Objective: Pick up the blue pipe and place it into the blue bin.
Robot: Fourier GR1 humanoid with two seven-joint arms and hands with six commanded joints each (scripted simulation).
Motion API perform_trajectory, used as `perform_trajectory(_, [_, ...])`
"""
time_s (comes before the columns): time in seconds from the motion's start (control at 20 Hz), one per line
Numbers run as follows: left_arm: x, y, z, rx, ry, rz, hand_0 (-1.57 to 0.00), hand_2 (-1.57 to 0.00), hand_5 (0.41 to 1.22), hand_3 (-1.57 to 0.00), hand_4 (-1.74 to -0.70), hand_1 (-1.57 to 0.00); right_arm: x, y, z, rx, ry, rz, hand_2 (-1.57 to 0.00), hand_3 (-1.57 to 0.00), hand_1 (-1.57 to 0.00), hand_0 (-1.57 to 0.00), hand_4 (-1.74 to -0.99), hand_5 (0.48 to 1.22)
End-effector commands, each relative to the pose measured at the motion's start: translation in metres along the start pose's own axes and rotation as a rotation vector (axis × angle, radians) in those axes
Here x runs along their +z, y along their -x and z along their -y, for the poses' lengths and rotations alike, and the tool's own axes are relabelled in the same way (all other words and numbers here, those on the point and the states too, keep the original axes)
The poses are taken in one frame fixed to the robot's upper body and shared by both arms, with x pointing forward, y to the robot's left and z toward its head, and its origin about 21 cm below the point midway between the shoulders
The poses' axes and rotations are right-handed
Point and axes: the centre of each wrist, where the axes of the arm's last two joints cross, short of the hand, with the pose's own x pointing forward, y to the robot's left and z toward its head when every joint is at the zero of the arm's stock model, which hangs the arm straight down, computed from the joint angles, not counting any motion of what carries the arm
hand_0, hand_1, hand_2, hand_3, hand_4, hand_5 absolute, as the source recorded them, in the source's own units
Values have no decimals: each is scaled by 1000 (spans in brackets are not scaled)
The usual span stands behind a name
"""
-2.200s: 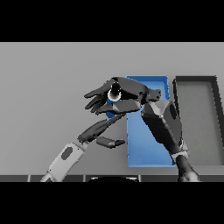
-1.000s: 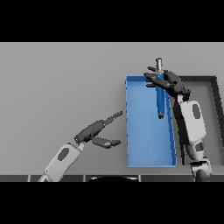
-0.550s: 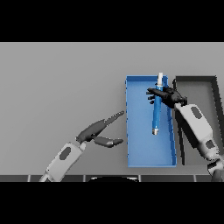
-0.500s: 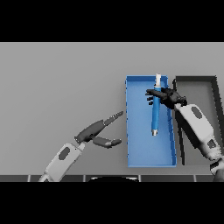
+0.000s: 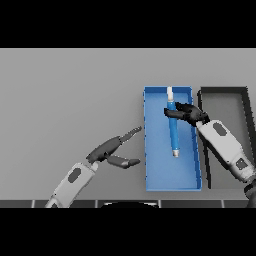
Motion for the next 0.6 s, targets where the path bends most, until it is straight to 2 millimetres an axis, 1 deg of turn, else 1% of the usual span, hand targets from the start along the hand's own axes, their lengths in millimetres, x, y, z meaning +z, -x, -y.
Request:
perform_trajectory(0.0, [3, 3, 2, 3, 0, -5, 1, 1, 476, 1, -881, 1, 1, -1, 0, -2, -1, -2, -82, -26, -184, -377, -1144, 792])
perform_trajectory(0.05, [3, 1, 1, -5, 1, -3, 1, 1, 474, 1, -881, 1, 3, 0, 3, -1, 8, 6, -65, -21, -147, -301, -1152, 778])
perform_trajectory(0.1, [2, 0, 1, 0, -3, -1, 1, 1, 474, 1, -882, 1, 1, -2, 2, 4, -4, 16, -52, -16, -117, -241, -1153, 777])
perform_trajectory(0.15, [2, 2, 2, -4, -4, 0, 1, 1, 473, 1, -883, 1, 2, 0, 2, -5, -25, 28, -41, -13, -94, -192, -1156, 790])
perform_trajectory(0.2, [4, 1, -2, -6, -9, -7, 1, 1, 474, 1, -883, 1, 1, 0, 1, -12, -30, 18, -33, -10, -75, -154, -1160, 800])
perform_trajectory(0.25, [4, 1, 0, 0, -7, -8, 1, 1, 476, 1, -885, 1, 2, 0, 1, -35, -33, 31, -26, -8, -60, -123, -1154, 809])
perform_trajectory(0.35, [4, 1, 0, 3, 0, -1, 1, 1, 478, 1, -885, 1, 4, -4, 0, -24, -39, 37, -24, -5, -100, -212, -1152, 804])
perform_trajectory(0.45, [11, 3, -3, 2, 2, -1, 1, 1, 480, 1, -885, 1, 5, -4, 2, -30, -29, 27, -24, -5, -100, -212, -1152, 795])
perform_trajectory(0.55, [8, 6, 0, 4, 12, -18, 1, 1, 480, 1, -885, 1, 4, -5, -1, -11, -39, 36, -24, -5, -100, -212, -1152, 798])
